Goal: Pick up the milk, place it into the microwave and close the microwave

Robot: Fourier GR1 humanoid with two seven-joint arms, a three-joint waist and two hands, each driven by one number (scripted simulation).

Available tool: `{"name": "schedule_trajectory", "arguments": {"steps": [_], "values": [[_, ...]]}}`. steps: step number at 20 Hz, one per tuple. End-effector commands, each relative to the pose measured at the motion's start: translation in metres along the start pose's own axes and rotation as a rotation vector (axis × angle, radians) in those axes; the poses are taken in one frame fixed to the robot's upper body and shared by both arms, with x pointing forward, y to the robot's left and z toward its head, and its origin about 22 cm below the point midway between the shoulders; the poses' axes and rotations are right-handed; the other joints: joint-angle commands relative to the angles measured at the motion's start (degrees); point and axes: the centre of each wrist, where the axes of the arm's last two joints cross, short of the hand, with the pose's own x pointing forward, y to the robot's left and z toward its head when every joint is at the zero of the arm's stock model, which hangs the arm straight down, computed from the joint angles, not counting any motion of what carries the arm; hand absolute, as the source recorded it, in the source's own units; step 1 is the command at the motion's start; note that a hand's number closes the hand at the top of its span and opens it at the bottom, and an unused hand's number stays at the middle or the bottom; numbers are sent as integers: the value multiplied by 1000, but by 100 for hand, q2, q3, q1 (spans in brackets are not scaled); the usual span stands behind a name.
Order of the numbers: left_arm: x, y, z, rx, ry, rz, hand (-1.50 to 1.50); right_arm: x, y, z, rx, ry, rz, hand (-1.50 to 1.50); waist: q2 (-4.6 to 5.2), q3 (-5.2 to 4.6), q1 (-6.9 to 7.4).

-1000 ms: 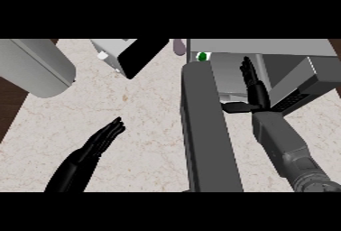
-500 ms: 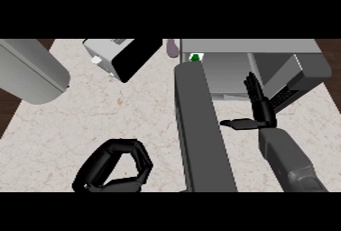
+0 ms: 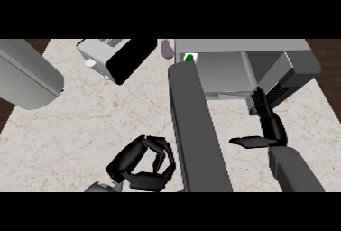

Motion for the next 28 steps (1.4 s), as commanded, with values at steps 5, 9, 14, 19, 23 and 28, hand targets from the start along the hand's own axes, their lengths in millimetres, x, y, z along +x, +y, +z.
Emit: {"name": "schedule_trajectory", "arguments": {"steps": [5, 9, 14, 19, 23, 28], "values": [[-28, -34, -20, -124, 56, 76, 150, 25, -19, 36, 23, -44, -17, -150, -20, -14, -150], [-35, -73, -29, -199, 54, 0, 150, 44, -35, 58, -1, -73, -18, -150, -1, -10, -166], [-40, -91, -47, -202, 65, -68, 150, 78, -57, 67, 9, -98, -24, -150, 39, -11, -239], [-25, -110, -55, -108, 51, -40, 150, 112, -69, 53, 52, -151, -97, -150, 55, -17, -369], [-17, -108, -66, 14, 10, -34, 150, 120, -76, 47, 95, -140, -100, -150, 102, -19, -496], [-7, -101, -81, 112, -21, 13, 150, 137, -76, 29, 169, -192, -139, -150, 158, -23, -647]]}}
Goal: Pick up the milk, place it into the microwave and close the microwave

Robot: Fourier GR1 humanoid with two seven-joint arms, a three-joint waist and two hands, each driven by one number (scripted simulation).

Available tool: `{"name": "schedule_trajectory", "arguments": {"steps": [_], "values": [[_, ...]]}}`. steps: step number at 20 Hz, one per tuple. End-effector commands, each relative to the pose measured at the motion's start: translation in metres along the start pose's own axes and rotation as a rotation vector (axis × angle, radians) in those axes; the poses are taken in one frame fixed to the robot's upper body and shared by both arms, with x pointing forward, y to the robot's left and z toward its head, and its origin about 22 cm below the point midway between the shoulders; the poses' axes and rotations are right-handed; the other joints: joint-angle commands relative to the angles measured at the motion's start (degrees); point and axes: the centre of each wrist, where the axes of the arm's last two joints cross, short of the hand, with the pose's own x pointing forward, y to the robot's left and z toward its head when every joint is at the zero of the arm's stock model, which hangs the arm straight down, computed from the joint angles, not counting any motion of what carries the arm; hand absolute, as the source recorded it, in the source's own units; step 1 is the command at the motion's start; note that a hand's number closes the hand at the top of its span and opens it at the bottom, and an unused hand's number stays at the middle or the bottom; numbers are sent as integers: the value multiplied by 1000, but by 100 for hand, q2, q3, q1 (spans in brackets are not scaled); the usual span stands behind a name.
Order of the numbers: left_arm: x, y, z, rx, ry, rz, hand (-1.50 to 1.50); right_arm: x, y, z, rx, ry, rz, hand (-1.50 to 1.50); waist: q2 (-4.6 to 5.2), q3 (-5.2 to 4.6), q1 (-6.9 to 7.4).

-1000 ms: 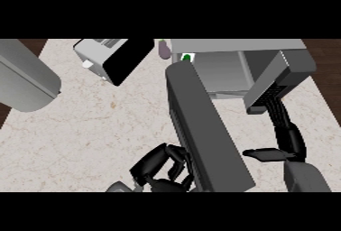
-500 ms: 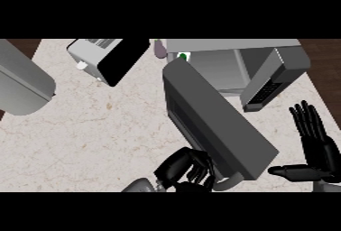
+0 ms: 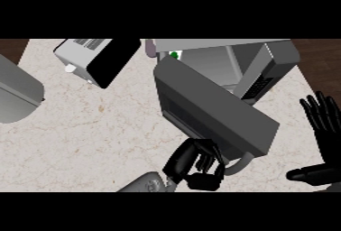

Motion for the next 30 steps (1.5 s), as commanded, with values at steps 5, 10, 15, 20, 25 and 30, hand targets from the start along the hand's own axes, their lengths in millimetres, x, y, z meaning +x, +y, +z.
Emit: {"name": "schedule_trajectory", "arguments": {"steps": [5, 10, 15, 20, 25, 30], "values": [[33, 12, -37, 127, -106, 41, 150, 27, 4, -27, 198, -42, -60, -150, 80, -16, -401], [43, 26, -56, 200, -90, 44, 150, 43, 2, -40, 258, -81, -83, -150, 122, -7, -605], [45, 41, -72, 286, -65, 44, 150, 46, 7, -42, 287, -88, -134, -150, 189, -5, -811], [57, 57, -87, 369, -70, 103, 150, 51, 8, -47, 301, -82, -161, -150, 253, -16, -944], [66, 74, -97, 445, -121, 199, 150, 61, 5, -53, 321, -100, -163, -150, 332, -29, -1041], [67, 83, -104, 471, -133, 211, 150, 68, 4, -58, 348, -103, -171, -150, 356, -15, -1191]]}}
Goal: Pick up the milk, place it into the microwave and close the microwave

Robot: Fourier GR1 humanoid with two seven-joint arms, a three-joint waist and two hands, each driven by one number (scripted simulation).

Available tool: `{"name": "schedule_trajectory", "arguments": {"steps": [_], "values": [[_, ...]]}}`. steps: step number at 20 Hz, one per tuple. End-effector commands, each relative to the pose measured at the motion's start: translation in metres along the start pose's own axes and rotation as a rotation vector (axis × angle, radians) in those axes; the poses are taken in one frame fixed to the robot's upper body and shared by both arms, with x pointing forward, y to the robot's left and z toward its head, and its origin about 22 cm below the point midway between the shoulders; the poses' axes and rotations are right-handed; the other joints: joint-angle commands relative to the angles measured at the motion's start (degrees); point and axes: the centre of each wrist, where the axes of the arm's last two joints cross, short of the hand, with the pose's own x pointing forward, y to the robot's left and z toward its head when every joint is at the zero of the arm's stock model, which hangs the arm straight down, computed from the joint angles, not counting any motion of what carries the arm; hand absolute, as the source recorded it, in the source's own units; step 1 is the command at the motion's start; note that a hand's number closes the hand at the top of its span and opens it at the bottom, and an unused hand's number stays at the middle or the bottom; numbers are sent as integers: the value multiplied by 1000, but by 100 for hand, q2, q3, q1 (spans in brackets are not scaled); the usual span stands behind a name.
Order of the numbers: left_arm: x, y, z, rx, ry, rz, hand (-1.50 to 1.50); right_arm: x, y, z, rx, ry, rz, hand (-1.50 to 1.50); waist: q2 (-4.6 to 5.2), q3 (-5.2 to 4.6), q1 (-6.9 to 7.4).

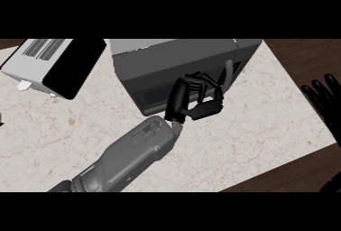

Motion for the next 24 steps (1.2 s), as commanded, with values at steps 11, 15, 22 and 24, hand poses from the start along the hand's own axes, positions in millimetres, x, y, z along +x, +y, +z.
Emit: {"name": "schedule_trajectory", "arguments": {"steps": [11, 15, 22, 24], "values": [[3, 10, -19, 65, -72, 46, 150, 26, -11, -18, 33, -41, 8, -150, 80, 10, -109], [5, 9, -21, 61, -86, 47, 150, 27, -10, -21, 38, -39, -5, -150, 96, 19, -147], [-3, 12, -19, 81, -98, 50, 150, 37, -14, -25, 42, -48, -3, -150, 98, 20, -193], [-4, 13, -19, 89, -105, 50, 150, 38, -16, -24, 39, -40, 0, -150, 127, 24, -178]]}}
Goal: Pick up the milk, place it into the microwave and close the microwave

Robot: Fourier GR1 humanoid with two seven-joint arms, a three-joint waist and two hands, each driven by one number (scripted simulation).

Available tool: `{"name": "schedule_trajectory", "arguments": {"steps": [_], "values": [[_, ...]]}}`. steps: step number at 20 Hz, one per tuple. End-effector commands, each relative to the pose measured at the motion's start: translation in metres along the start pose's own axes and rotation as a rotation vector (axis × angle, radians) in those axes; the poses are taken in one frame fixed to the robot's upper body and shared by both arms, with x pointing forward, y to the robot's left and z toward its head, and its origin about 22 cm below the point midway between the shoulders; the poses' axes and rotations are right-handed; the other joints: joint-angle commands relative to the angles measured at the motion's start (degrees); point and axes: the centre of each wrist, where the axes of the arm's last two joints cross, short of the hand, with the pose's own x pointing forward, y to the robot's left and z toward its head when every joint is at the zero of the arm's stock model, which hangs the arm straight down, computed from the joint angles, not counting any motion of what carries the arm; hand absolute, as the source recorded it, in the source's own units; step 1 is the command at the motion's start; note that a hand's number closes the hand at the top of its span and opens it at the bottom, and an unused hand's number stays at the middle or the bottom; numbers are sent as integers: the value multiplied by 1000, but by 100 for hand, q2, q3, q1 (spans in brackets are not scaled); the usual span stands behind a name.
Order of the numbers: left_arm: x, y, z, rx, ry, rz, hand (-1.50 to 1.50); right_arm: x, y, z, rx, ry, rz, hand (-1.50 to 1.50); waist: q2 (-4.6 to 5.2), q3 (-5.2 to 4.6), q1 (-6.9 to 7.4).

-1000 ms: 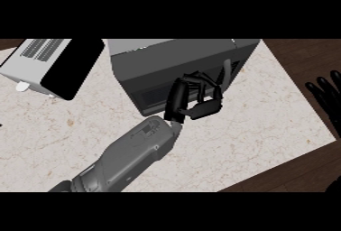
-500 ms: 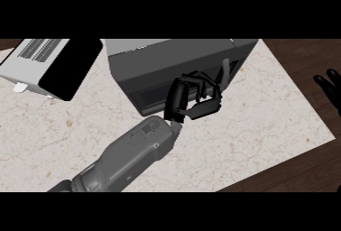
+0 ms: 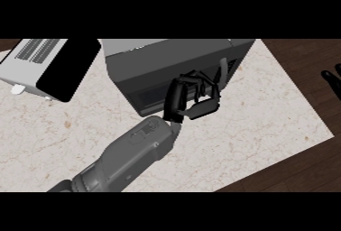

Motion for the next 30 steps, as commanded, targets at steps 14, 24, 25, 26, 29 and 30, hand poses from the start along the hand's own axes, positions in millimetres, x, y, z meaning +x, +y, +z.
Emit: {"name": "schedule_trajectory", "arguments": {"steps": [14, 24, 25, 26, 29, 30], "values": [[4, 5, -22, 43, -28, 2, 150, 17, -9, -8, 4, -7, -4, -150, 107, 5, -126], [-2, 8, -18, 48, -31, 9, 150, 22, -3, -18, 112, -5, -56, -150, 111, -3, -65], [-1, 8, -20, 44, -37, 12, 150, 20, -2, -16, 114, -3, -68, -150, 126, 5, -81], [0, 7, -21, 46, -37, 7, 150, 21, -4, -16, 108, -3, -71, -150, 104, 2, -99], [-2, 8, -19, 48, -31, 13, 150, 26, -6, -17, 126, -2, -69, -150, 112, 4, -111], [1, 6, -22, 47, -50, 11, 150, 20, -3, -16, 119, 3, -90, -150, 129, 9, -109]]}}
